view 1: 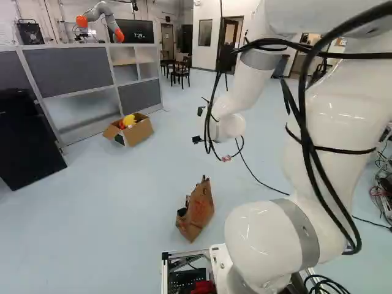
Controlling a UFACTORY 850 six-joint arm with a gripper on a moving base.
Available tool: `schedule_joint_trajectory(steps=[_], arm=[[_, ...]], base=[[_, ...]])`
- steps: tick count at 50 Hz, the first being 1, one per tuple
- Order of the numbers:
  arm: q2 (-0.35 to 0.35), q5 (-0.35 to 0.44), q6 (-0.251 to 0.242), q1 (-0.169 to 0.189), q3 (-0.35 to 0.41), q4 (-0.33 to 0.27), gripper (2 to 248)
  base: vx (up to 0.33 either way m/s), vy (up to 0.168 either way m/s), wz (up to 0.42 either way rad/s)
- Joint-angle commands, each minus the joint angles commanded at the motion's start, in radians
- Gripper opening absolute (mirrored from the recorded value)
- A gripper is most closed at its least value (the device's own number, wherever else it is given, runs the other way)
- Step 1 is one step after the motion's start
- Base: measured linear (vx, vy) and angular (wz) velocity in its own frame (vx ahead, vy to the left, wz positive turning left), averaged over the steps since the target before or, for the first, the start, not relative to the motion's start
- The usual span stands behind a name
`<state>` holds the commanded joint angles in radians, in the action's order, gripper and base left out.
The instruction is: Pick up the grocery bag from the ground
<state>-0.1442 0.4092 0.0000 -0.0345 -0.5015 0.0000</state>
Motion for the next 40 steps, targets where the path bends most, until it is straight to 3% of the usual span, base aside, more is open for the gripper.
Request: schedule_joint_trajectory(steps=[24, 40], arm=[[-0.104, -0.198, 0.000, -0.028, -0.124, 0.000, 247], [-0.198, -0.220, 0.000, -0.050, -0.215, 0.000, 247]], base=[[0.000, 0.000, 0.000], [0.000, 0.000, 0.000]])
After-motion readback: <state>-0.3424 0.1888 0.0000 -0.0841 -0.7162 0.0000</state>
